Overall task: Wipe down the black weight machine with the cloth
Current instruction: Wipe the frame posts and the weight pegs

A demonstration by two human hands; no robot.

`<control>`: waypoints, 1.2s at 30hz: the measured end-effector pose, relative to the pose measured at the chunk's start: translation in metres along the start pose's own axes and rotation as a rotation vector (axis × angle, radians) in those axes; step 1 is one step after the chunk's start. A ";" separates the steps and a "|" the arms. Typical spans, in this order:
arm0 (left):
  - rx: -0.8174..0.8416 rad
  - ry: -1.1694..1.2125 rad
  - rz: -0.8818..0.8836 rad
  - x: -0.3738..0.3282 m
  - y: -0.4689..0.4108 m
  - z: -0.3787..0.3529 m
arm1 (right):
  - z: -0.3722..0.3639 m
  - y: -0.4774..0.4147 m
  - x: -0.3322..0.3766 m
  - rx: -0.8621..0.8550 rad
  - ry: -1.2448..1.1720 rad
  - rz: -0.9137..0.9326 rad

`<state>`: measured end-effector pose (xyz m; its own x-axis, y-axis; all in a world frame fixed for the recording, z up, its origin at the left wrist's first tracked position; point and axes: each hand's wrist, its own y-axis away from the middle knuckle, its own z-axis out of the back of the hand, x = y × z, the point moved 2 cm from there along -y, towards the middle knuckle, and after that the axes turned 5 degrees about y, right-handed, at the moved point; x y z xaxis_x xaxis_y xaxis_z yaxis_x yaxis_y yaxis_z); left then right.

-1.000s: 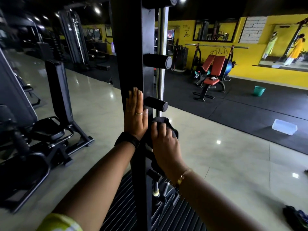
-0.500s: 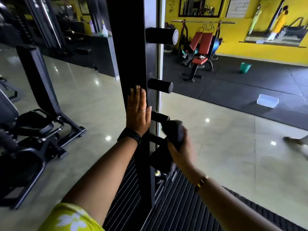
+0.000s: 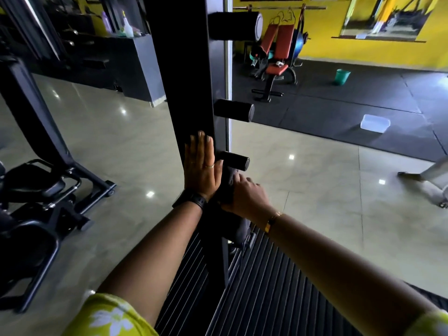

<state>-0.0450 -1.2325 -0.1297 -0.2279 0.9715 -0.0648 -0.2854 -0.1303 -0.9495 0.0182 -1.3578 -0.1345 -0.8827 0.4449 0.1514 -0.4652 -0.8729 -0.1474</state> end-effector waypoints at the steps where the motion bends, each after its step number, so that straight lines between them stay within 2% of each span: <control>1: 0.001 -0.010 0.019 -0.002 0.008 -0.003 | -0.006 0.008 -0.003 -0.047 0.044 0.039; 5: 0.001 -0.022 0.089 -0.010 0.023 -0.007 | -0.028 0.031 -0.011 -0.179 0.255 0.073; 8: -0.014 -0.011 0.106 -0.012 0.024 -0.008 | -0.019 0.017 -0.008 -0.124 0.204 0.042; 13: 0.009 -0.020 0.082 -0.008 0.024 -0.009 | 0.000 -0.005 -0.011 0.038 -0.098 -0.051; 17: 0.080 -0.011 0.043 -0.008 0.034 -0.006 | -0.023 0.040 -0.025 -0.116 -0.477 -0.096; 20: 0.124 -0.011 0.037 -0.006 0.054 -0.007 | -0.046 0.082 -0.042 -0.223 -0.864 -0.382; 22: 0.155 -0.010 0.040 -0.003 0.070 -0.007 | -0.063 0.098 -0.051 -0.244 -0.965 -0.559; 24: 0.181 -0.015 0.049 -0.003 0.082 -0.007 | -0.076 0.104 -0.054 -0.218 -0.883 -0.569; 25: 0.192 -0.015 0.056 -0.003 0.085 -0.007 | -0.079 0.103 -0.051 -0.175 -0.811 -0.512; 29: 0.197 -0.015 0.067 -0.003 0.087 -0.009 | -0.083 0.064 -0.020 0.081 -0.420 -0.070; 30: 0.192 -0.021 0.058 -0.002 0.088 -0.008 | -0.085 0.051 -0.009 0.119 -0.340 -0.016; 36: 0.193 -0.025 0.055 -0.004 0.092 -0.010 | -0.100 0.010 -0.002 0.140 -0.248 -0.171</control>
<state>-0.0616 -1.2466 -0.2202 -0.2701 0.9571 -0.1046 -0.4446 -0.2204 -0.8682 0.0084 -1.3476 -0.2338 -0.7415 0.5400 0.3981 -0.5764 -0.8165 0.0339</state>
